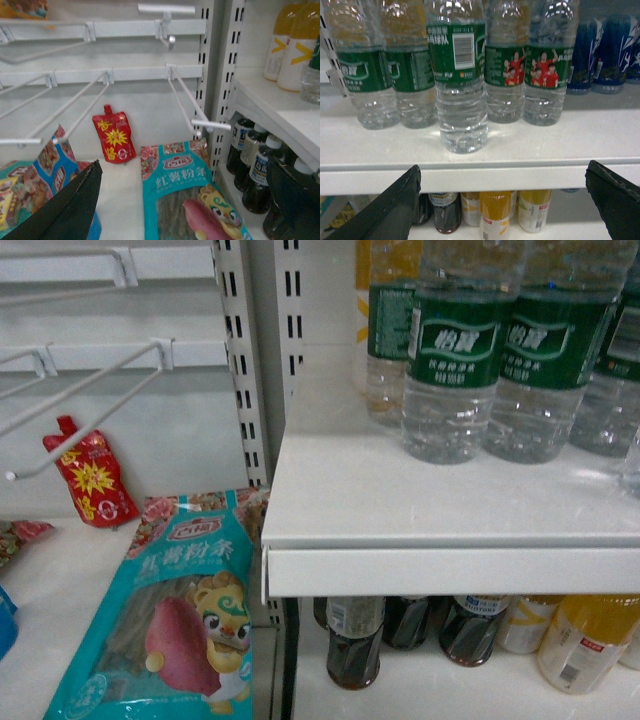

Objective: Move water from second to third shelf

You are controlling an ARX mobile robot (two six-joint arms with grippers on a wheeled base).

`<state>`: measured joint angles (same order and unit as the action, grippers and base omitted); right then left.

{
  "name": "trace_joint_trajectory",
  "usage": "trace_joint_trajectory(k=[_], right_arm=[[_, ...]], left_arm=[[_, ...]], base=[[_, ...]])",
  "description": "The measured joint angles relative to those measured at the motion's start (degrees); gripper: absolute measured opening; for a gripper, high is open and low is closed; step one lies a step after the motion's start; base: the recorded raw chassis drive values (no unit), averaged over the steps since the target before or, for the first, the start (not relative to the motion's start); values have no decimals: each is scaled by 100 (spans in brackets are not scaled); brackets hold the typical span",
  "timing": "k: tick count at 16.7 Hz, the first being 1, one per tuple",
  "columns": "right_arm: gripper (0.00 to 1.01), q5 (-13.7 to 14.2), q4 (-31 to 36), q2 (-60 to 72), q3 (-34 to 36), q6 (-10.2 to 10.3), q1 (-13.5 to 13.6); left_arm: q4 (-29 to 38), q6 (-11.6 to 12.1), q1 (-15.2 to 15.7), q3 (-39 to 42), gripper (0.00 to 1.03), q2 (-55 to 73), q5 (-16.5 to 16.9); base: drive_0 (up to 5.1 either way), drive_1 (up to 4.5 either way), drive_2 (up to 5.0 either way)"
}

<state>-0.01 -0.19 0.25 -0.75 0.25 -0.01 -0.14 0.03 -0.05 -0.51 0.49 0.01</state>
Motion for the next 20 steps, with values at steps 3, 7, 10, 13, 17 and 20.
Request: trace_joint_trajectory(k=[3, 7, 10, 13, 17, 20], right_arm=[[98, 2, 9, -2, 0, -9, 0], [98, -2, -2, -2, 0, -11, 0], [98, -4, -4, -2, 0, -17, 0], [98, -4, -17, 0, 0, -20, 0], [98, -2, -17, 0, 0, -15, 0], [98, -2, -13, 0, 0, -15, 0]], left_arm=[[-4, 0, 0, 0, 98, 0, -2], [-7, 2, 0, 0, 98, 0, 0], [-2, 0, 0, 0, 98, 0, -4], [-17, 0, 0, 0, 98, 0, -11], [-22, 0, 0, 0, 98, 0, -2], [-20, 0, 0, 0, 98, 0, -2]], base=[[0, 0, 0], [0, 0, 0], [0, 0, 0], [0, 0, 0], [0, 0, 0], [0, 0, 0]])
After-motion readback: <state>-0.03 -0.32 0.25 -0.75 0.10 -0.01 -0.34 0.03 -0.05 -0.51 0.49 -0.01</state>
